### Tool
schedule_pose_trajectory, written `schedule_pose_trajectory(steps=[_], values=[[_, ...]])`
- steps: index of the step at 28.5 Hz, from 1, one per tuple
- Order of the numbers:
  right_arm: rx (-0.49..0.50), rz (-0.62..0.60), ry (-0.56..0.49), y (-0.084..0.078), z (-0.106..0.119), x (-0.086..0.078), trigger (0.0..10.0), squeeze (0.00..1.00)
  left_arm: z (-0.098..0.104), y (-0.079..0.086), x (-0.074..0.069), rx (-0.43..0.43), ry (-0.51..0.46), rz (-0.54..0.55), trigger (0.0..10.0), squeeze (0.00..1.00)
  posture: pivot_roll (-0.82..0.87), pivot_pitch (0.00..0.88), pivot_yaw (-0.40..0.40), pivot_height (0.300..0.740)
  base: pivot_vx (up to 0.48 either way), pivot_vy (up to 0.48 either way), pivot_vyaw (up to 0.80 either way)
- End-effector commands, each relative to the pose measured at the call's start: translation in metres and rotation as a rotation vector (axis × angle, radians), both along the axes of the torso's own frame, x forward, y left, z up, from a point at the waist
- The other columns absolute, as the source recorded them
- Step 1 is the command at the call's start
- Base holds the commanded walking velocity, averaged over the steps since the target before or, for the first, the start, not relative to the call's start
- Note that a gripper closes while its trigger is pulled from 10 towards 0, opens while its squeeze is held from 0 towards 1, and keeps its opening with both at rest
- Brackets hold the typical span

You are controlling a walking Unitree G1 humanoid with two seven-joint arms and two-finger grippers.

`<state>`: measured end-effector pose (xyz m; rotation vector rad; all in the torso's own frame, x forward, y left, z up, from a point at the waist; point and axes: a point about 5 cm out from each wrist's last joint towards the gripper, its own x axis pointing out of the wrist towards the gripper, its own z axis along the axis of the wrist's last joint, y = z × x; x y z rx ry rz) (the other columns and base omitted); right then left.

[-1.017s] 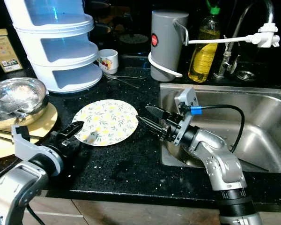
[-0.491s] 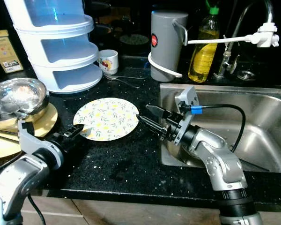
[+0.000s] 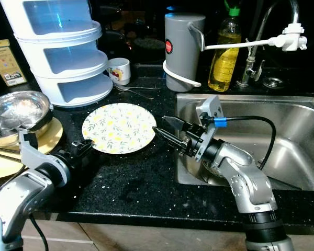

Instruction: Kitchen organization

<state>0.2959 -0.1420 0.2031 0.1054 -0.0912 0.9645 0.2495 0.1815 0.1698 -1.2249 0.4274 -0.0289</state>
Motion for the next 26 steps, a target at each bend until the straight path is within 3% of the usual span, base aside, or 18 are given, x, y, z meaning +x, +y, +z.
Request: schedule_pose_trajectory(steps=[1, 4, 6, 12, 26], values=[[-0.001, -0.008, -0.009, -0.002, 0.003, -0.001, 10.0, 0.0, -0.027, 0.003, 0.0, 0.005, 0.141, 0.018, 0.0, 0.0, -0.01, 0.0, -0.046, 0.74, 0.0, 0.0, 0.0], [0.005, -0.026, -0.014, -0.003, 0.004, 0.001, 10.0, 0.0, -0.017, 0.002, 0.005, 0.036, 0.083, 0.016, 0.0, 0.0, -0.01, 0.0, -0.046, 0.74, 0.0, 0.0, 0.0], [0.049, -0.128, -0.02, -0.009, 0.009, 0.01, 10.0, 0.0, 0.004, -0.003, 0.013, 0.097, -0.044, -0.025, 0.0, 0.0, -0.01, 0.0, -0.047, 0.74, 0.0, 0.0, 0.0], [0.16, -0.268, -0.029, -0.023, 0.02, 0.023, 10.0, 0.0, 0.036, -0.022, 0.016, 0.098, -0.217, -0.14, 0.0, 0.0, -0.01, 0.0, -0.047, 0.74, 0.0, 0.0, 0.0], [0.187, -0.303, -0.029, -0.028, 0.022, 0.025, 10.0, 0.0, 0.035, -0.036, 0.015, 0.096, -0.249, -0.225, 0.0, 0.0, -0.01, 0.0, -0.045, 0.74, 0.0, 0.0, 0.0]])
